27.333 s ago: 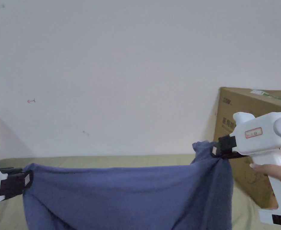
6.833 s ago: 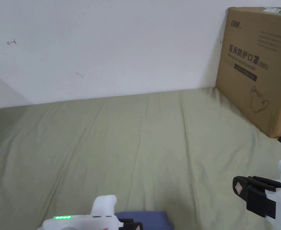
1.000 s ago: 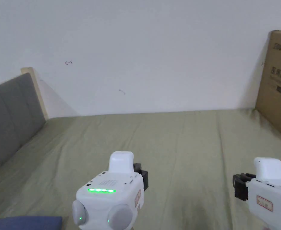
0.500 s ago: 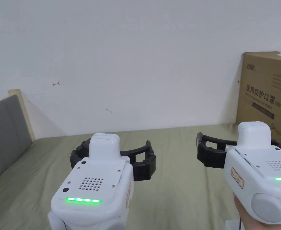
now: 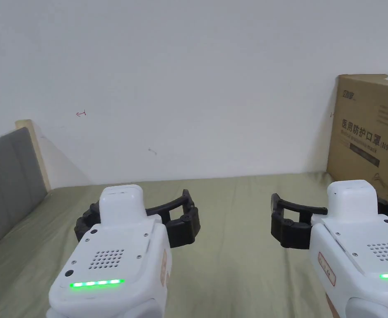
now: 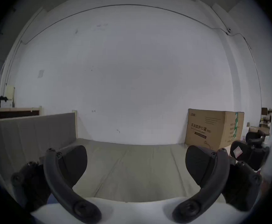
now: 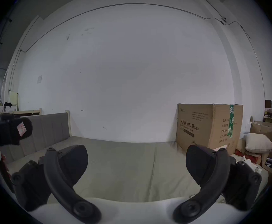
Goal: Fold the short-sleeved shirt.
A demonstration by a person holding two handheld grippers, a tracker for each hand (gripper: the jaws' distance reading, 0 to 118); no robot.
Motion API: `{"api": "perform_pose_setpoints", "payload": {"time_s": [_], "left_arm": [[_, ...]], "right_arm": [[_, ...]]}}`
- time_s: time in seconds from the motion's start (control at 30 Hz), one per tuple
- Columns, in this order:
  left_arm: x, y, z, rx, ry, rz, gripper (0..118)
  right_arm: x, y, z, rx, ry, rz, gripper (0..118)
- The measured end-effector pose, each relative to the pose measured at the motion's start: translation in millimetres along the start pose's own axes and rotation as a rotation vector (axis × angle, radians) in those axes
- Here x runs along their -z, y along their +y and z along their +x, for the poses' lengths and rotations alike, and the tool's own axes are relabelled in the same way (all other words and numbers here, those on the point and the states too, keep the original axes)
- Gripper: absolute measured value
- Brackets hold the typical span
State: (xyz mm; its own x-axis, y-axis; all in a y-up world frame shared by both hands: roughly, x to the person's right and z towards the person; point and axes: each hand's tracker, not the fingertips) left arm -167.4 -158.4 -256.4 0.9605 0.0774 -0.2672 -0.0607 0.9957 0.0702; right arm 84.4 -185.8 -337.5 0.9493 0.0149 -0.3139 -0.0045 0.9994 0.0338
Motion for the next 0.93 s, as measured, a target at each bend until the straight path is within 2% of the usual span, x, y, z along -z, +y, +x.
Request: {"api": "perform_pose_setpoints", "payload": {"time_s": [0.17, 0.3, 0.6, 0.67, 0.8, 0.93], "left_arm": [[8.5, -1.2, -12.7, -0.03, 0.057, -0.037, 118], [12.8, -2.8, -25.9, -0.061, 0.069, -0.056, 118], [24.0, -13.0, -27.0, 0.0, 0.179, -0.096, 118], [24.4, -19.2, -28.5, -0.012, 0.16, -0.119, 118], [27.0, -28.5, -30.4, -0.12, 0.084, -0.179, 118], [25.0, -30.8, -26.9, -0.104, 0.081, -0.153, 118]], "right_arm": [[1.9, -0.8, 1.6, 0.024, 0.012, -0.031, 118], [4.4, -4.1, -0.4, 0.009, 0.012, -0.048, 118], [12.4, -12.9, -0.9, 0.013, 0.05, -0.095, 118], [13.8, -15.0, -0.8, 0.017, 0.049, -0.102, 118], [17.9, -20.2, -1.2, 0.027, 0.051, -0.115, 118], [20.6, -25.9, -1.6, 0.008, 0.046, -0.122, 118]]}}
